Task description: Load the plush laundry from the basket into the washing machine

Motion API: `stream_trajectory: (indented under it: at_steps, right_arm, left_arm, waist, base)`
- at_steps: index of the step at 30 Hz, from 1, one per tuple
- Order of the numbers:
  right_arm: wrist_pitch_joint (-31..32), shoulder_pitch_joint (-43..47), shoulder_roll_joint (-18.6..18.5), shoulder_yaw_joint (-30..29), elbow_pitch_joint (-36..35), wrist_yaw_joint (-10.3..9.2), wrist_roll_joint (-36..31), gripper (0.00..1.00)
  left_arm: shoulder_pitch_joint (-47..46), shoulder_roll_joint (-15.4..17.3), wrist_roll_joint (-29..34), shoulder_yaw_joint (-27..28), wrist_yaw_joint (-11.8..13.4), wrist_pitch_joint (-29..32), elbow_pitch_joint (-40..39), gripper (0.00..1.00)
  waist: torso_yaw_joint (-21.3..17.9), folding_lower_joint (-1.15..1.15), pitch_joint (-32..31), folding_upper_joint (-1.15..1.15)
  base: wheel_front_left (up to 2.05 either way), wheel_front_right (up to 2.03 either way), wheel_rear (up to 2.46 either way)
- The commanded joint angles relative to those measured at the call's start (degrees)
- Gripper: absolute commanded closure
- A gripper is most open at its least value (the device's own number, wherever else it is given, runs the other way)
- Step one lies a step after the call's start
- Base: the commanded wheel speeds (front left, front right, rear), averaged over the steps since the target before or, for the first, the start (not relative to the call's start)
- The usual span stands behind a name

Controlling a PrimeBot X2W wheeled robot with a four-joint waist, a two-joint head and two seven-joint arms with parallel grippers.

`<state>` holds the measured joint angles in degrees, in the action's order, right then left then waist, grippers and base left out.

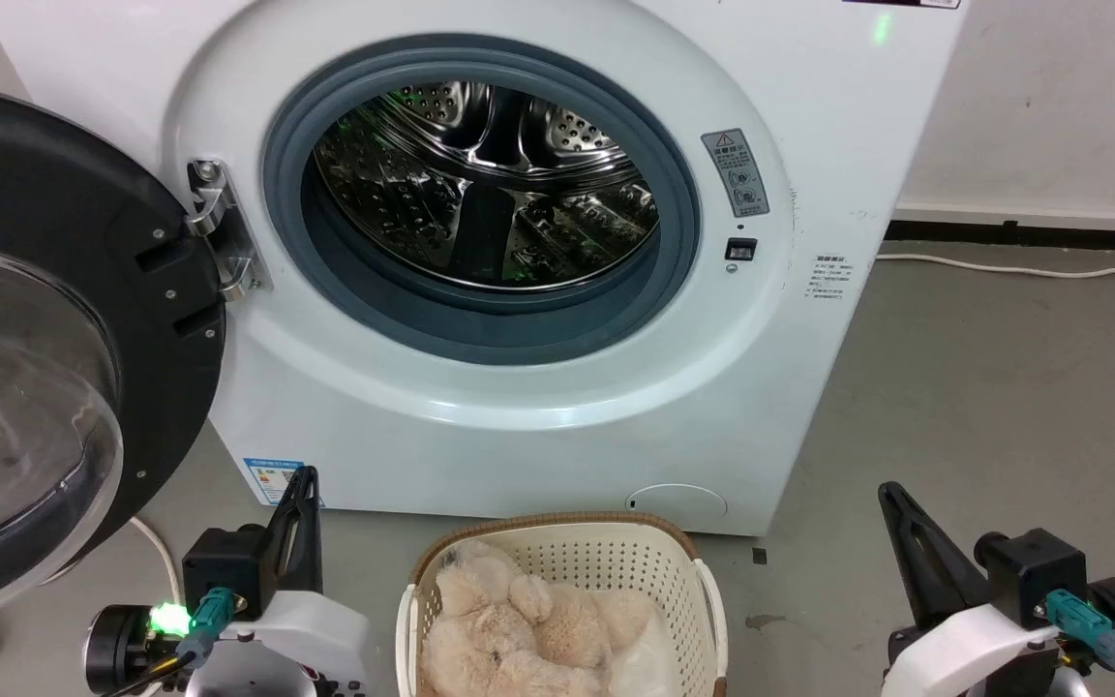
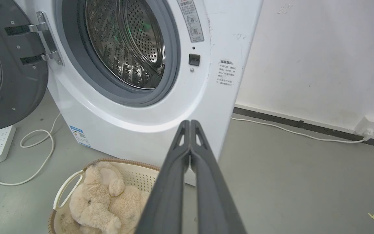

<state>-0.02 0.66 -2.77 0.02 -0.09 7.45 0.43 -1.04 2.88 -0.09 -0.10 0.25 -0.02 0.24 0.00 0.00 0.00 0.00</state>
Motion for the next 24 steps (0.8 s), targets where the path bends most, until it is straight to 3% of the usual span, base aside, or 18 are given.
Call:
stream_trajectory:
  at_steps: [1,2,24]
  right_arm:
    - [0.02,-0.66,-0.10,-0.02,0.09,0.03,-0.43,1.00]
    - [0.00,0.00,0.00,0.01,0.00,0.00,0.01,0.00]
    - [-1.07,1.79,-0.01,-0.28,-0.34,0.00,2.75,0.00]
  left_arm:
    - [1.04,-0.01,0.09,0.10,-0.25,0.02,-0.24,1.00]
    - [0.00,0.00,0.00,0.00,0.00,0.00,0.00,0.00]
    - [0.55,0.00,-2.26,-2.22,0.94,-1.20,0.64,0.00]
  waist:
    - [0.00,0.00,0.00,0.00]
    - [0.00,0.00,0.00,0.00]
    - [-0.16,0.00,0.28,0.00]
  base:
    - [0.00,0.00,0.00]
    - [0.00,0.00,0.00]
    - [0.00,0.00,0.00]
